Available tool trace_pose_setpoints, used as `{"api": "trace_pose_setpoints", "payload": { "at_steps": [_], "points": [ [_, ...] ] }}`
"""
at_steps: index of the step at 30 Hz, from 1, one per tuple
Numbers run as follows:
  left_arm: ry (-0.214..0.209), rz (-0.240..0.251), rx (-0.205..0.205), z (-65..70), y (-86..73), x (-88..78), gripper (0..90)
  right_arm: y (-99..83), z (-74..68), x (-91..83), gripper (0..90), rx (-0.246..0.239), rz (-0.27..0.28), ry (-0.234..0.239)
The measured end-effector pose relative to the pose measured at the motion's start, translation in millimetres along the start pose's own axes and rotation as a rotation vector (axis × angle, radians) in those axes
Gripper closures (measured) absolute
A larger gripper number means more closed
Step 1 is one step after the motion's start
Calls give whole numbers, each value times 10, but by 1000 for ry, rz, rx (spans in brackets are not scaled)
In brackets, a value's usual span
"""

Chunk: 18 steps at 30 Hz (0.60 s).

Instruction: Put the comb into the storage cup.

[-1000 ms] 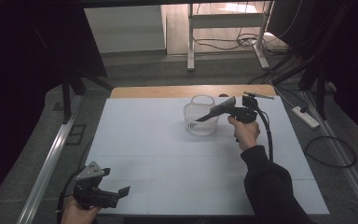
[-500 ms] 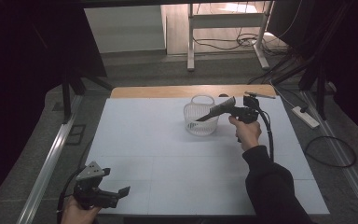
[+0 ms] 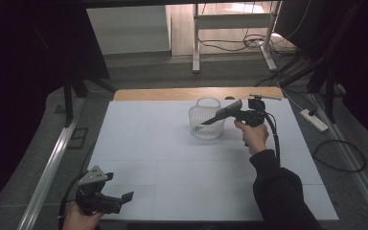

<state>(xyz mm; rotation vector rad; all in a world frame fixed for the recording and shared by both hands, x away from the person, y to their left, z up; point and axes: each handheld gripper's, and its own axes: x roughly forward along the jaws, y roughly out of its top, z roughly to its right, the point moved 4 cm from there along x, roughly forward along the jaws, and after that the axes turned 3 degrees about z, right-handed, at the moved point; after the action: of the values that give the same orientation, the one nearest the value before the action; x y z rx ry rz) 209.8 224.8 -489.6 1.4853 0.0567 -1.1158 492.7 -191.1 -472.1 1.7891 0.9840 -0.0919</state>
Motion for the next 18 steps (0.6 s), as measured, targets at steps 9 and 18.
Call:
{"api": "trace_pose_setpoints", "payload": {
  "at_steps": [9, 18],
  "points": [
    [-1, 0, 1, 1, 1, 1, 0, -11, -48, 13, 435, -82, -19, -34],
    [-2, 0, 1, 1, 2, 2, 0, -24, -129, 30, 347, -197, -34, -88]
  ]
}}
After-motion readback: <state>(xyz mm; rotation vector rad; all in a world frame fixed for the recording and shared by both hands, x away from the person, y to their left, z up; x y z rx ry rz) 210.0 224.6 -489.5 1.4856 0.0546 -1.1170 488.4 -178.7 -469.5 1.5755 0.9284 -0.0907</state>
